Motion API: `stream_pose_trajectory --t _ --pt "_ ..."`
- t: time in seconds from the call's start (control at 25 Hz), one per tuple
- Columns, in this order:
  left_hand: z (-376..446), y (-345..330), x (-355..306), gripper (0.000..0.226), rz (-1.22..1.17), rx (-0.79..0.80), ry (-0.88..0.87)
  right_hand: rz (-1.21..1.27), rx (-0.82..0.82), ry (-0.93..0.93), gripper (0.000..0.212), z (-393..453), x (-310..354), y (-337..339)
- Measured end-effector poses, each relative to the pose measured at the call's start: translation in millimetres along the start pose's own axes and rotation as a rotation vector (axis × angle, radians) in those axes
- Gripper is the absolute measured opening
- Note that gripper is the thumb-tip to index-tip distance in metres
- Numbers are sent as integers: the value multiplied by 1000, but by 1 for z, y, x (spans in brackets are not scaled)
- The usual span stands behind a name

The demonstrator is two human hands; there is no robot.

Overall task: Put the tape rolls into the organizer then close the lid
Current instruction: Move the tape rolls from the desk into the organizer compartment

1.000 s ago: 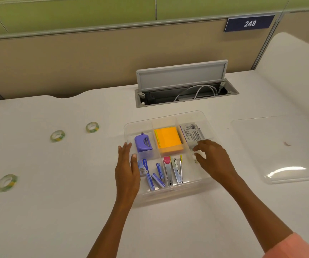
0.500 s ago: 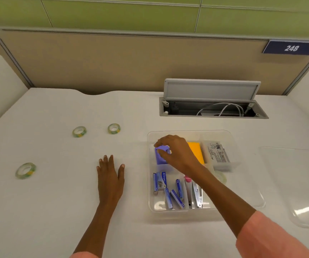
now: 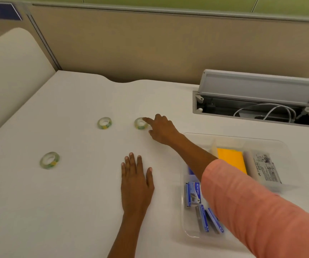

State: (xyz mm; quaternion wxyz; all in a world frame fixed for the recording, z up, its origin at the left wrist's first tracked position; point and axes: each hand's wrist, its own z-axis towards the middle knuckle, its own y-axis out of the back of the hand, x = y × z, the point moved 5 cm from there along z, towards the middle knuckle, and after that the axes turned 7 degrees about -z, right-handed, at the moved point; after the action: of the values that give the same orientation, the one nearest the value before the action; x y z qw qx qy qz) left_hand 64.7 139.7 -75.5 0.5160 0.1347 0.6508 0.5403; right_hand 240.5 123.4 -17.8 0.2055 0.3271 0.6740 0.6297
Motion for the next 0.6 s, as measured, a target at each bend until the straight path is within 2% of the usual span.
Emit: stream_pose_trajectory --t 0.12,0.32,0.52,0.6 --pt "2 -1 1 64 19 0 5 -112 14 30 45 12 1 -10" --pt "1 0 0 63 17 -7 -3 -213 -133 85 23 5 4 -2" --pt "0 3 -2 65 -36 6 -9 -90 -188 94 22 -24 -2 7" --pt "-1 5 -1 63 -72 29 12 30 -221 91 24 -45 -6 20"
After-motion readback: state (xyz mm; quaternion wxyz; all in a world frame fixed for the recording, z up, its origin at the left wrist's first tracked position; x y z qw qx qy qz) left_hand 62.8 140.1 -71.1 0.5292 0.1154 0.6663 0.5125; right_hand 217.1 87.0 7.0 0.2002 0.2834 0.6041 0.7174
